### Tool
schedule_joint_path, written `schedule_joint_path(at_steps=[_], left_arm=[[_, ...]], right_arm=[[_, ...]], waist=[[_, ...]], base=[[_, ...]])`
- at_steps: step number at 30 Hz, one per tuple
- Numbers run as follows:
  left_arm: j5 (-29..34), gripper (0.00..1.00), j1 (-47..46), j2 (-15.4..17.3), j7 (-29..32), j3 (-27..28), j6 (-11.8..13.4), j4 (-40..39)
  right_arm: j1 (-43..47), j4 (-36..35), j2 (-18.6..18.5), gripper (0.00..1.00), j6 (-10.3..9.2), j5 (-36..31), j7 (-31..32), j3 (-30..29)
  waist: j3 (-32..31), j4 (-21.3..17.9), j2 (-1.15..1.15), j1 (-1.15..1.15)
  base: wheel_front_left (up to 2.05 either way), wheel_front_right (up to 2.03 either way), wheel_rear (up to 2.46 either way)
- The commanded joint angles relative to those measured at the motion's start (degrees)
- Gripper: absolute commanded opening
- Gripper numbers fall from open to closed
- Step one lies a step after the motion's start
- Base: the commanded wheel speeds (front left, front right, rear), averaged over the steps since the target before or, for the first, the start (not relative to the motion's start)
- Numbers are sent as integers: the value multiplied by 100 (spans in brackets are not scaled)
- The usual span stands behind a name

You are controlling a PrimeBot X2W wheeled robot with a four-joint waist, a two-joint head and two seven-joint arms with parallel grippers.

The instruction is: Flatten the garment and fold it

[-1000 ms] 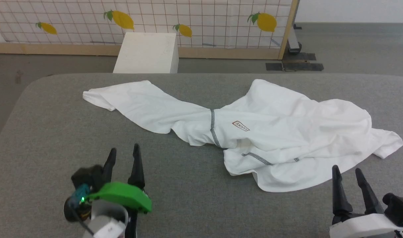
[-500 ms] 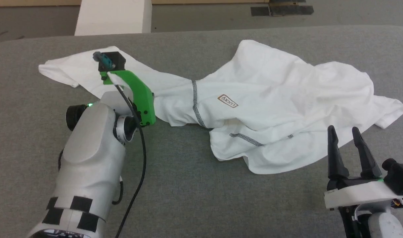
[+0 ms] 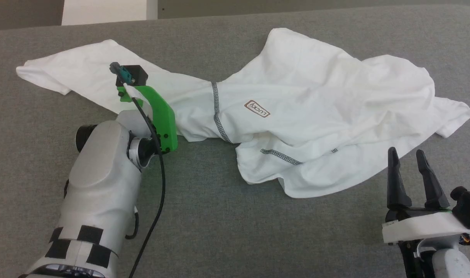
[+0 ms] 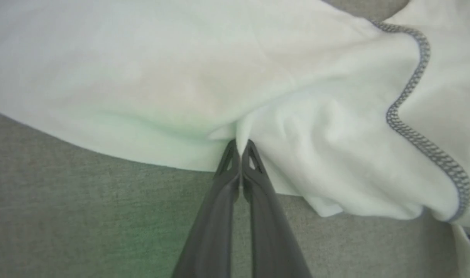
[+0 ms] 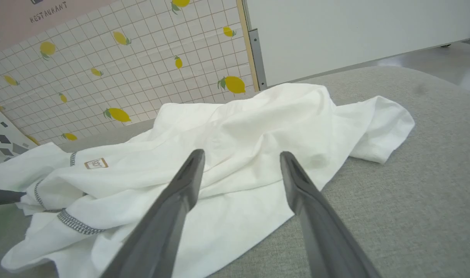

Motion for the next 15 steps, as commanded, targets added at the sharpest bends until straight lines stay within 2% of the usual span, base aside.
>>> schedule_joint_path(at_steps=[1, 5, 9, 11, 15], left_arm=[[-56, 0, 222, -30, -21, -17, -64, 88], [-355, 0, 311, -3, -364, 244, -203, -168], [-490, 0, 613, 283, -520, 396, -327, -598], [-527, 0, 832, 485, -525, 524, -248, -860], [-711, 0, 1368, 826, -482, 953, 101, -1434]], right_arm=[[-114, 14, 0, 100, -8, -2, -58, -8], [-80, 91, 0, 100, -8, -37, -63, 5], [8, 149, 0, 100, -8, -17, -64, 0], [68, 185, 0, 100, -8, -17, -50, 0], [193, 234, 1, 100, -8, -27, -14, -96]], waist=[[-189, 185, 0, -1], [-506, 439, 0, -1], [-826, 708, 0, -1], [-956, 855, 0, -1], [-1162, 1117, 0, -1]], base=[[0, 0, 0], [0, 0, 0], [0, 0, 0], [0, 0, 0], [0, 0, 0]])
